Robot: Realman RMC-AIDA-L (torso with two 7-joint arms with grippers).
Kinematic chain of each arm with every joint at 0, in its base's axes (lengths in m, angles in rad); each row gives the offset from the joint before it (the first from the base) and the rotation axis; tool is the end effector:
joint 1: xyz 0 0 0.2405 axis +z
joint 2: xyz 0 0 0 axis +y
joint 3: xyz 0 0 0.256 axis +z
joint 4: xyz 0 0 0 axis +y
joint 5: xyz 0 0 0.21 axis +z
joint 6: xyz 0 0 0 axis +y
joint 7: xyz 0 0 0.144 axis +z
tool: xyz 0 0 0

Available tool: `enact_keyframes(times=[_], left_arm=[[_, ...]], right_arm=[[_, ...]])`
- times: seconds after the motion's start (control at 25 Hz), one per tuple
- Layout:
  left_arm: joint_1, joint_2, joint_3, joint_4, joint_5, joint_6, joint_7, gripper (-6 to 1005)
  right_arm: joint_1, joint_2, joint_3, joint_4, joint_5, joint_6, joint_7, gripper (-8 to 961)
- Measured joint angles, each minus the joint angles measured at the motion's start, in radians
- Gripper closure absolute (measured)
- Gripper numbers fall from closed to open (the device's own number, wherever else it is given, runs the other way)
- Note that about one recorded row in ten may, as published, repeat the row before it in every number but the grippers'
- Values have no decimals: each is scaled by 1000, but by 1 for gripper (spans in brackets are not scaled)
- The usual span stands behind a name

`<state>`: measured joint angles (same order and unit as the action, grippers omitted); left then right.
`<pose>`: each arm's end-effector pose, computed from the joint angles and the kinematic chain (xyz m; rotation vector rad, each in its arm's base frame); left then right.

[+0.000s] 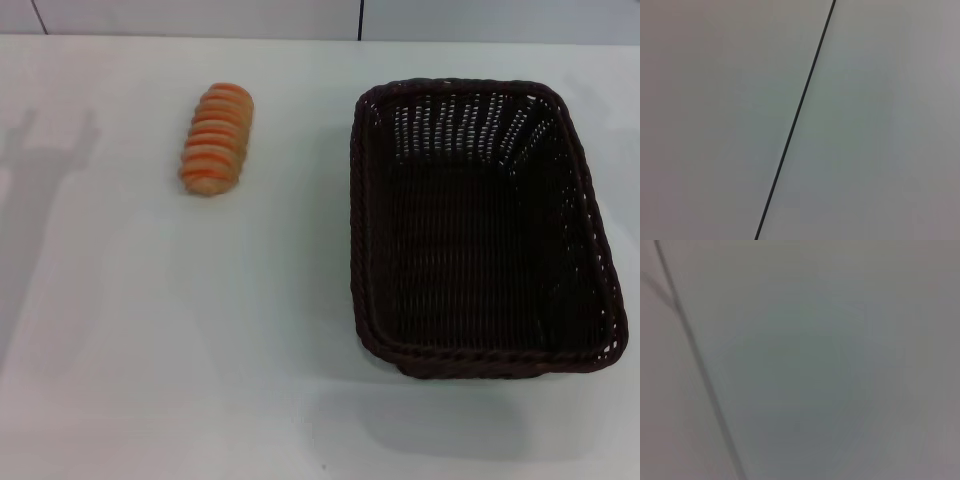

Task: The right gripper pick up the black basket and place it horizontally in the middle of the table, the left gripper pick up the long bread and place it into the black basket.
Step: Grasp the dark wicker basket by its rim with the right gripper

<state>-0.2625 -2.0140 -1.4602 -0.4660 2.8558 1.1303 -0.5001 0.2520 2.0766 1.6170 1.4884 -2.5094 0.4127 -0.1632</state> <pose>-0.3290 0.3330 0.0605 -1.3801 -0.6382 -1.0421 0.1870 0.3973 0.0641 -1.7647 0.9253 0.6036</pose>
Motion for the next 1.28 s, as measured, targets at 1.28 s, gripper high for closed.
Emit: enact_keyframes(times=[1.28], left_arm=[[9, 15, -52, -5, -1, 3, -23, 166]], right_arm=[[207, 0, 69, 127, -356, 976, 314, 236]])
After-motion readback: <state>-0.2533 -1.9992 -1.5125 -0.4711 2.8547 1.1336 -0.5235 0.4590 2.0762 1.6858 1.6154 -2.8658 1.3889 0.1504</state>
